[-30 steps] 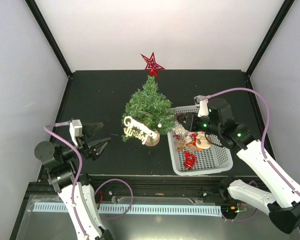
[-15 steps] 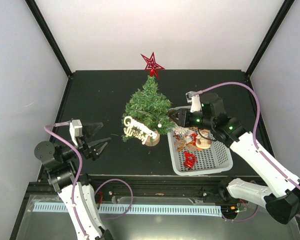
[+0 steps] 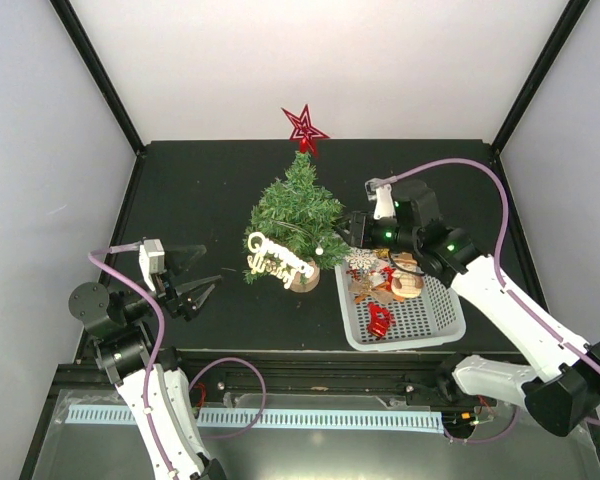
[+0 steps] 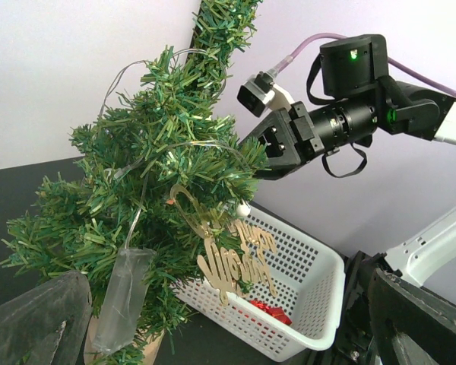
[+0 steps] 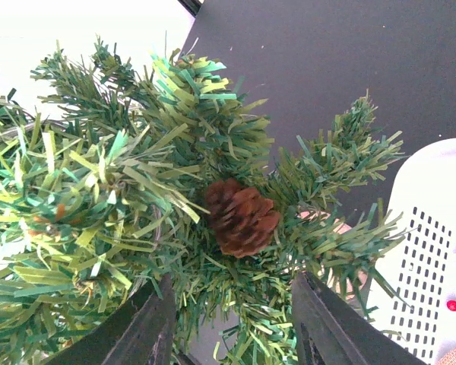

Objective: Decorate the small christmas tree

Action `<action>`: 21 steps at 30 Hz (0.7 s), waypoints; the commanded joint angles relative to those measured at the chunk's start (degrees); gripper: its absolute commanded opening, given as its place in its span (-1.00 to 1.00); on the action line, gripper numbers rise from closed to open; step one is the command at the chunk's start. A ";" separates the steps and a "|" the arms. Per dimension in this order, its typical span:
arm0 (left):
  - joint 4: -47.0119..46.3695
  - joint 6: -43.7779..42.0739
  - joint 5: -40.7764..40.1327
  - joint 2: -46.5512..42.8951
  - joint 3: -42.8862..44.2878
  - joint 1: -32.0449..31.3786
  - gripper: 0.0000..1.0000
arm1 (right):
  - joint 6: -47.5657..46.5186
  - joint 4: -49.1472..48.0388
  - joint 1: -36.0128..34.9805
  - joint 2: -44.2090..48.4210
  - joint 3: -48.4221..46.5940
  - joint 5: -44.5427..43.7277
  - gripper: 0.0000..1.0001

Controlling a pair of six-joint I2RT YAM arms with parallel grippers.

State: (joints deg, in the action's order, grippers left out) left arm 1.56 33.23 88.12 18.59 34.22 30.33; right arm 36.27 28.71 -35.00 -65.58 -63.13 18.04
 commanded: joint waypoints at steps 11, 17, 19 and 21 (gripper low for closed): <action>-1.59 0.53 0.16 -0.48 -0.38 0.69 0.98 | -4.07 4.26 -0.31 4.62 -1.08 -7.84 -0.05; -1.63 0.53 -0.05 -0.07 -0.38 1.03 0.98 | -6.66 9.82 -0.30 11.32 4.86 -17.27 -0.01; -1.56 0.52 -0.27 0.27 -0.29 1.27 0.98 | -6.63 11.51 -0.31 12.99 7.19 -19.11 -0.01; -1.54 0.62 -0.50 0.60 -0.22 1.62 0.98 | -5.96 11.76 -0.27 14.56 10.70 -19.25 -0.01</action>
State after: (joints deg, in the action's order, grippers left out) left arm 1.52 33.23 88.09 18.70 33.80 30.96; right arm 31.31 36.07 -35.00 -53.04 -57.91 4.01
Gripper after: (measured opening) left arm 0.990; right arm 0.495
